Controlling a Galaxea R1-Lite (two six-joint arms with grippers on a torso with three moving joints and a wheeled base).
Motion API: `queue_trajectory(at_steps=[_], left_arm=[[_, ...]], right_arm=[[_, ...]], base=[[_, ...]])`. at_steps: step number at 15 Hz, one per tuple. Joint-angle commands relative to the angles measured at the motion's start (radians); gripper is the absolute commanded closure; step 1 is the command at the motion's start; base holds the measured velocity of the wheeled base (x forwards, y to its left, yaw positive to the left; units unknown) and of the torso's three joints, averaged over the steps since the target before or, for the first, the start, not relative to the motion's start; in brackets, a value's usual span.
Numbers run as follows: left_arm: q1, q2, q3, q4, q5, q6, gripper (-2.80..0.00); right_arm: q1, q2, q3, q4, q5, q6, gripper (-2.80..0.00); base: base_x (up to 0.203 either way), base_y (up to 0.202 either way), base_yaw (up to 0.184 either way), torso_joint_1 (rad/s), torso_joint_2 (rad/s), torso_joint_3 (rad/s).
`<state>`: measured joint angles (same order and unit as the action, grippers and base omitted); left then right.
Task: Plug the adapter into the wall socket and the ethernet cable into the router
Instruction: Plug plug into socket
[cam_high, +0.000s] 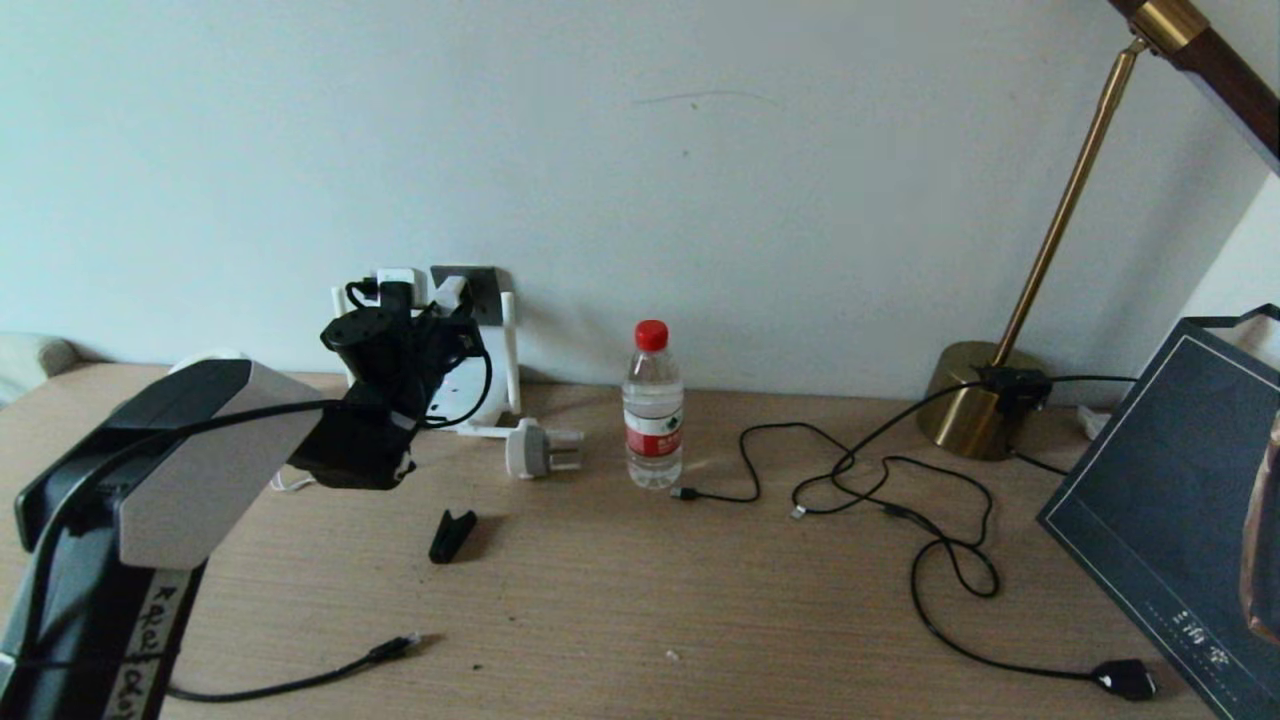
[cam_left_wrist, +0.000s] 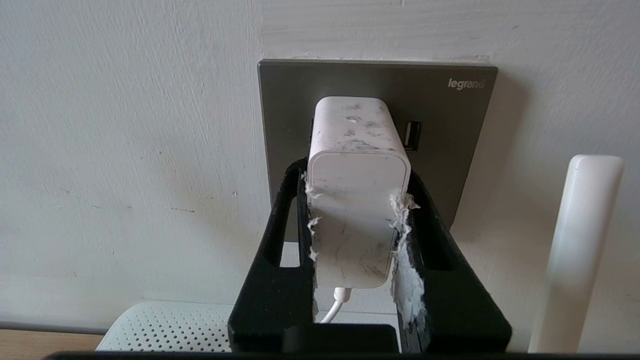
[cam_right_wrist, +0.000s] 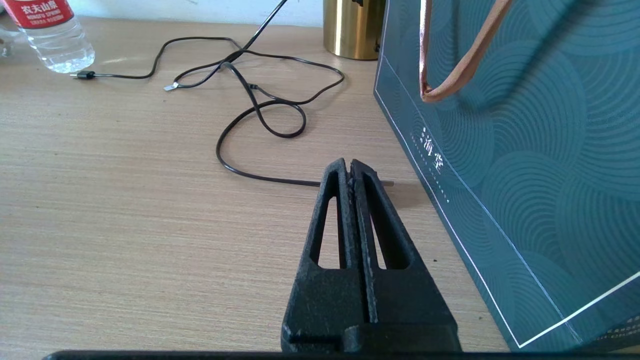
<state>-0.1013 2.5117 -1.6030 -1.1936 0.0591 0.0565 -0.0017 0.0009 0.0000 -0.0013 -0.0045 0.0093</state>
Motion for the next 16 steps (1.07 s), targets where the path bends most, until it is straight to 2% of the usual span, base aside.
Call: queue_trajectory(at_steps=[1,8,9,16], left_arm=[[0.0,0.012,0.001,-0.003,0.0,0.0,0.0],[-0.002,0.009,0.002,-0.011,-0.001,-0.001,0.0],[-0.002,0.008,0.002,-0.011,-0.001,-0.001,-2.8],[0.0,-0.007,0.009,-0.014,-0.001,-0.001,-2.8]], right_arm=[[0.0,0.001,0.0,0.0,0.0,0.0,0.0],[0.0,0.001,0.0,0.0,0.0,0.0,0.0],[0.0,0.001,0.0,0.0,0.0,0.0,0.0],[0.0,0.001,0.0,0.0,0.0,0.0,0.0]], base=[[0.0,0.0,0.0,0.0,0.0,0.0],[0.0,0.0,0.0,0.0,0.0,0.0],[0.0,0.0,0.0,0.0,0.0,0.0],[0.0,0.0,0.0,0.004,0.0,-0.001]])
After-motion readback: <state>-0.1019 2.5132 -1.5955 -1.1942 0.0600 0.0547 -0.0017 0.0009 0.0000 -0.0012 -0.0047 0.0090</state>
